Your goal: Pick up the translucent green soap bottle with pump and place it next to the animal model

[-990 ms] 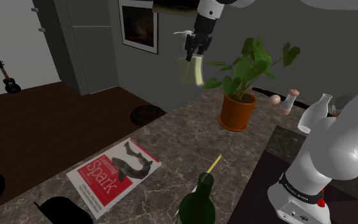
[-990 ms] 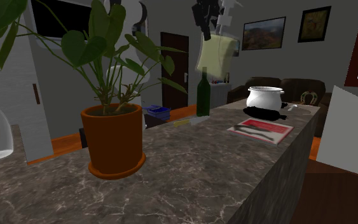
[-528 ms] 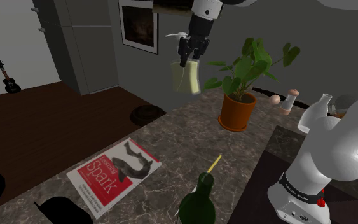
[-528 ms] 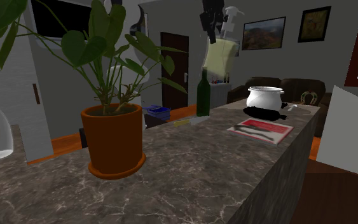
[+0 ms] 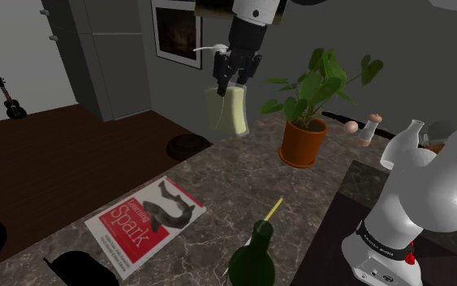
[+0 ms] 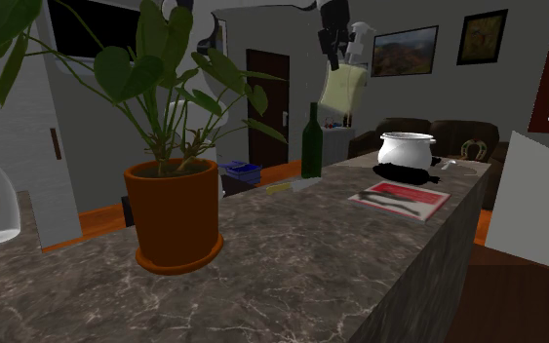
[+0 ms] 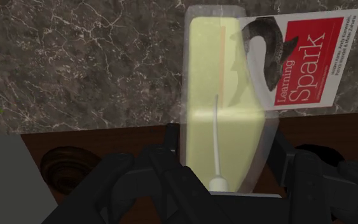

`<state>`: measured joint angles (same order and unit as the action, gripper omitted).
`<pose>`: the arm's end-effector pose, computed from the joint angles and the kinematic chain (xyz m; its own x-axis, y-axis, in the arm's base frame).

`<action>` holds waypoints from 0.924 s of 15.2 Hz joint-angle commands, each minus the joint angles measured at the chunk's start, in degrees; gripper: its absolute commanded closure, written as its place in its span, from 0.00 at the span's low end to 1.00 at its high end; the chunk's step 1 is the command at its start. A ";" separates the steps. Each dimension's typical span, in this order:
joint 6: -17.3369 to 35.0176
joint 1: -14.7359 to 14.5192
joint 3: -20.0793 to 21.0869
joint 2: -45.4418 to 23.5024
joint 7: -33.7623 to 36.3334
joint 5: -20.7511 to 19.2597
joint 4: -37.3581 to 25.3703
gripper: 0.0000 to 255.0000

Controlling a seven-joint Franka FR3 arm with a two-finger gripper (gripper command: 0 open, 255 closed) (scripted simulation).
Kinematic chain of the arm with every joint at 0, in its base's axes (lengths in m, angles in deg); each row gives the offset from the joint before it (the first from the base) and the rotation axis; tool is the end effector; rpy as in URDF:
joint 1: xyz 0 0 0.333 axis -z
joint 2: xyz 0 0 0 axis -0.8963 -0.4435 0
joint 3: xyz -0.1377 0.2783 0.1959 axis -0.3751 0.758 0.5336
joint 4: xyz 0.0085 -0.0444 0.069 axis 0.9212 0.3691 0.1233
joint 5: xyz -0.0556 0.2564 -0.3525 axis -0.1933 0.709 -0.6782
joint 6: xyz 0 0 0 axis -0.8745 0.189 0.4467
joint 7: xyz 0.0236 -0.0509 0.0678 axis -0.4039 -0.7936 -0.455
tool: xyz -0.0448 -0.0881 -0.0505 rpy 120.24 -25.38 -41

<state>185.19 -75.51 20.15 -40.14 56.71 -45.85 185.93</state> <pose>0.4647 0.2229 0.6772 0.9768 -0.0457 0.2093 -0.0347 -0.9978 -0.0560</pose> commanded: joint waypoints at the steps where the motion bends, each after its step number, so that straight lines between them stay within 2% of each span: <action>1: -0.21 -0.99 2.02 0.35 3.04 0.03 0.12 1.00; 8: -1.18 -3.99 9.19 -1.76 13.37 -0.70 -2.77 1.00; 14: -2.52 -6.41 15.76 -6.27 22.84 -2.90 -7.91 1.00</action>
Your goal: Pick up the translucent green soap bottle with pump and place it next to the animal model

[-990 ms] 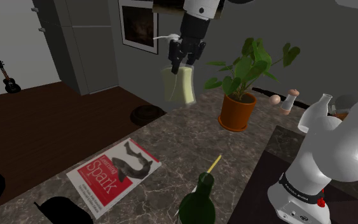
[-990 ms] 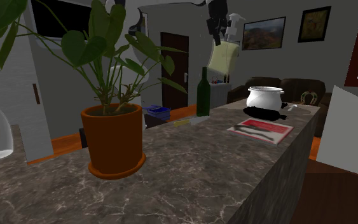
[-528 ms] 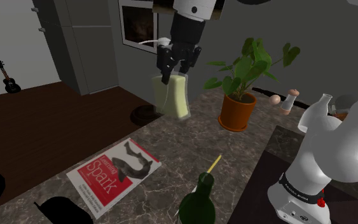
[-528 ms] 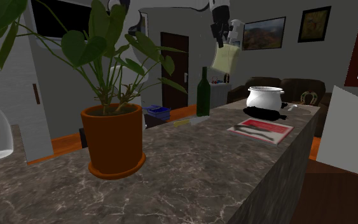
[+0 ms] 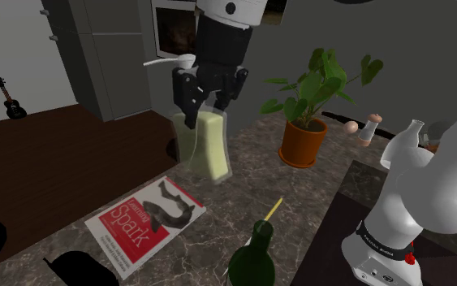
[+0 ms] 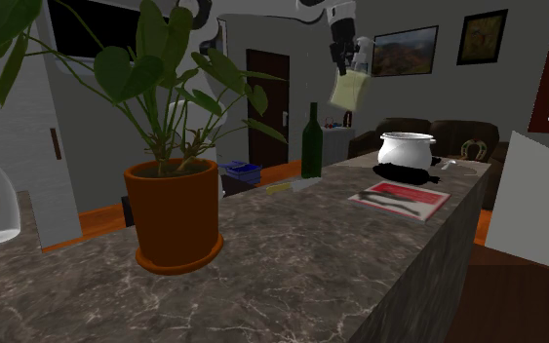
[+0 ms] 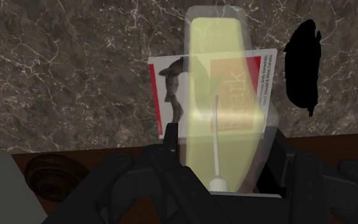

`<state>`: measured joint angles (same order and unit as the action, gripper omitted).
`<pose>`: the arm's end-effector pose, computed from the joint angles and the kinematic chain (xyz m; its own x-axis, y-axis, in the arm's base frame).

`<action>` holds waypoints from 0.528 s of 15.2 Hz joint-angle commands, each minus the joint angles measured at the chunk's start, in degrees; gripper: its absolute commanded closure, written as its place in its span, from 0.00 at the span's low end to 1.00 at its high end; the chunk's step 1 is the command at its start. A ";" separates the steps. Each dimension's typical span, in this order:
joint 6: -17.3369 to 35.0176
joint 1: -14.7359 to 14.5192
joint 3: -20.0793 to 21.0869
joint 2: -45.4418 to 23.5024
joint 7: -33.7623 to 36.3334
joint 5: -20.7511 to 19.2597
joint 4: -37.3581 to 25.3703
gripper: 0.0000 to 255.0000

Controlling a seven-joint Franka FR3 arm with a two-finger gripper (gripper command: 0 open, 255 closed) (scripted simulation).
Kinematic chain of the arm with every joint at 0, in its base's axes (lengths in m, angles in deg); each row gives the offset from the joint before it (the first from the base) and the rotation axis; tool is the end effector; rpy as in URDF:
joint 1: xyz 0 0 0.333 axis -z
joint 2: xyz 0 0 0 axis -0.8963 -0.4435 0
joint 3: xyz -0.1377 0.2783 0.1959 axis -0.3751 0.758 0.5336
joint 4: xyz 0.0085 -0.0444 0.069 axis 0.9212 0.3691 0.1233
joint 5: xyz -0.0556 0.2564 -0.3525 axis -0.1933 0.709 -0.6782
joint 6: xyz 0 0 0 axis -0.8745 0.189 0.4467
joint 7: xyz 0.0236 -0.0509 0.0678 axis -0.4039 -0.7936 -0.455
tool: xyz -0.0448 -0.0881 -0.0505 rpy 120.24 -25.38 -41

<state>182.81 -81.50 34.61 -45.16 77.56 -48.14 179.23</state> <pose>0.3772 0.4020 0.6804 0.9767 -0.0445 0.2098 -0.0337 -0.9979 -0.0547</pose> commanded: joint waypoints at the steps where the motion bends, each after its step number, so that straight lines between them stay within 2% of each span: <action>1: -0.44 -0.87 2.43 -2.28 3.66 -1.21 -2.33 1.00; 8: -3.69 -5.12 10.09 -12.12 16.03 -7.88 -12.50 1.00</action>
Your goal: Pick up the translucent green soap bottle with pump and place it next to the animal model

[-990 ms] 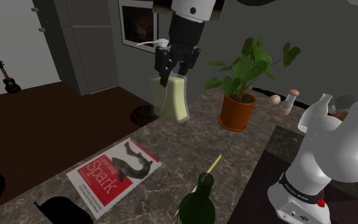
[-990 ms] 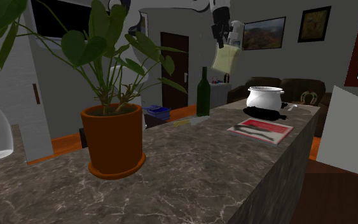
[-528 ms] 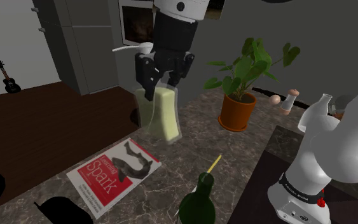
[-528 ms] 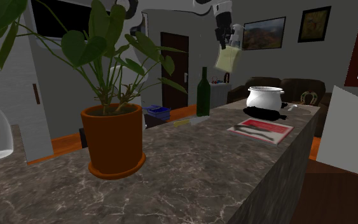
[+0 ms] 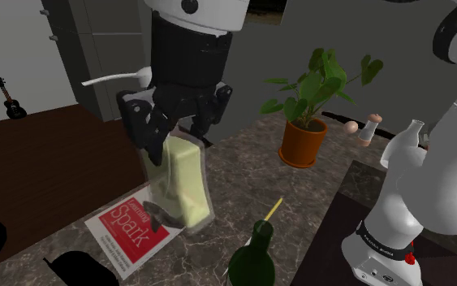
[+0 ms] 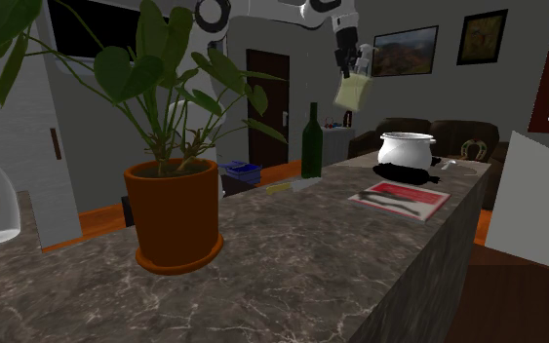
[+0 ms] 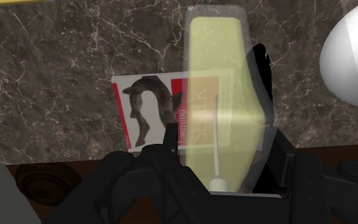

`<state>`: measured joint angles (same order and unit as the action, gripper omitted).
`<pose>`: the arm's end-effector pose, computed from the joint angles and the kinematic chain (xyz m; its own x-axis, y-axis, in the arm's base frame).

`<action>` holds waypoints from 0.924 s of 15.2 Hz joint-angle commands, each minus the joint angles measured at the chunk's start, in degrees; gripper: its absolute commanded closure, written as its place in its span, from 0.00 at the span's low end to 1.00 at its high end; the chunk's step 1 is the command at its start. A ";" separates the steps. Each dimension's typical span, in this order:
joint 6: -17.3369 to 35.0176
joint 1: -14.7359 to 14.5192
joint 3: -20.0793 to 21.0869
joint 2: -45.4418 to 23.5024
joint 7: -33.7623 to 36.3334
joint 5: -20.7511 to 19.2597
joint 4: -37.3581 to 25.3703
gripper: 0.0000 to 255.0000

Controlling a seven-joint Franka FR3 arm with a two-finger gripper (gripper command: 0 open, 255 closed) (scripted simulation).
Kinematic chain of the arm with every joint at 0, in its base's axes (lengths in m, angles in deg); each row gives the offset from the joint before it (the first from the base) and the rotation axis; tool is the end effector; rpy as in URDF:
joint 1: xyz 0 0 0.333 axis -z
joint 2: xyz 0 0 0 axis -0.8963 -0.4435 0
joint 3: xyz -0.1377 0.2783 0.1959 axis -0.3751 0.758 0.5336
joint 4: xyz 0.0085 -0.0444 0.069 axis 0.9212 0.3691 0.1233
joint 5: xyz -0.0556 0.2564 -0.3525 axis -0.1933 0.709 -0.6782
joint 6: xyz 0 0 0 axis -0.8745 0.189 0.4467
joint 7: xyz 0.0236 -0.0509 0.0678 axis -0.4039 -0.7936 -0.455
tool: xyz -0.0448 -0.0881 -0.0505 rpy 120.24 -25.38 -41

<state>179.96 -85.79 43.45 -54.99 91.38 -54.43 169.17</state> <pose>0.3304 0.5072 0.6808 0.9768 -0.0441 0.2096 -0.0333 -0.9980 -0.0546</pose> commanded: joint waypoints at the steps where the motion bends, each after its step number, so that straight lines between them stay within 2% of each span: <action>1: -1.55 -1.71 2.28 -4.11 4.06 -2.95 -4.29 1.00; 4: -4.16 -5.39 4.74 -10.19 9.53 -7.63 -10.59 1.00; 7: -7.64 -10.61 6.23 -17.07 14.52 -12.91 -18.28 1.00; 11: -13.79 -20.43 6.13 -27.38 19.38 -20.24 -31.85 1.00; 12: -15.70 -23.52 5.65 -30.28 20.09 -22.10 -36.28 1.00; 13: -18.78 -28.28 4.81 -34.75 20.59 -24.87 -43.61 1.00; 14: -17.44 -27.46 4.78 -33.93 20.90 -24.22 -41.41 1.00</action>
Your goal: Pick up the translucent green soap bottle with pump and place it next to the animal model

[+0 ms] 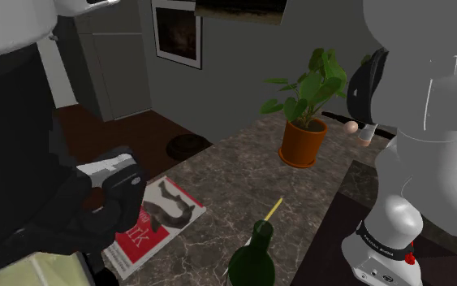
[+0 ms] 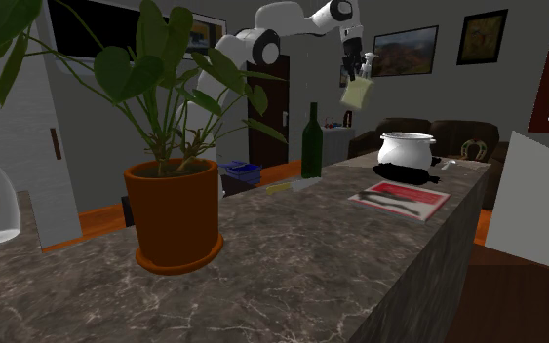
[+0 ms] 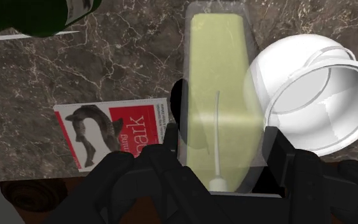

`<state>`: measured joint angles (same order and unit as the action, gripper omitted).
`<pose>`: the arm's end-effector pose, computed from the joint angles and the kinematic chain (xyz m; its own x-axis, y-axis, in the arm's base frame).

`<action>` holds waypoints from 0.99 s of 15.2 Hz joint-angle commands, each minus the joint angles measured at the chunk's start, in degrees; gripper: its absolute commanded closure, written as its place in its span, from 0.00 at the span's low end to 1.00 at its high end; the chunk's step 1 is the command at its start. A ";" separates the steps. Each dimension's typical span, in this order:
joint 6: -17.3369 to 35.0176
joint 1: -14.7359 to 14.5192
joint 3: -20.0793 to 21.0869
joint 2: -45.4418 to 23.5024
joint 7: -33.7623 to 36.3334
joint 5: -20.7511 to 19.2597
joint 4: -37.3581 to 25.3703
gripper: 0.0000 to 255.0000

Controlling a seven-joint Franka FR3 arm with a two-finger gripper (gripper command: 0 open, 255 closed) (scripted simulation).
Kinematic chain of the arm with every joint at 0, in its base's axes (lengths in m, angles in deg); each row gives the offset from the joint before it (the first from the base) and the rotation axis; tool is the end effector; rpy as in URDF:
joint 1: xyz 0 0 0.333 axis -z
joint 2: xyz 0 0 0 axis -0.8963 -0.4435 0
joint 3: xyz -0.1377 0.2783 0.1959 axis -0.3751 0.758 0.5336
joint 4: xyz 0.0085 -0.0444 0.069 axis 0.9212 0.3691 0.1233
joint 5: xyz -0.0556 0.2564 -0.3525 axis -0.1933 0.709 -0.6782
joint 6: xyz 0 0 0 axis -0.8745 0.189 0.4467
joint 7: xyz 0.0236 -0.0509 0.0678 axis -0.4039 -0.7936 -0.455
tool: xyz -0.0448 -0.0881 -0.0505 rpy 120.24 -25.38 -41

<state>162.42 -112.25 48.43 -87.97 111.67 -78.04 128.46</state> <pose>0.2547 0.7001 0.6868 0.9771 -0.0453 0.2079 -0.0343 -0.9978 -0.0561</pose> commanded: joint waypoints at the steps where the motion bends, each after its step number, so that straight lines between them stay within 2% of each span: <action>1: 1.34 -0.14 -0.01 -0.29 0.92 -0.18 1.31 1.00; 7: 7.77 3.65 0.77 2.53 2.42 1.57 10.95 1.00; 15: 14.91 6.63 1.11 4.41 3.98 2.53 20.27 1.00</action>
<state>176.42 -105.92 49.50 -83.79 115.40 -75.60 147.62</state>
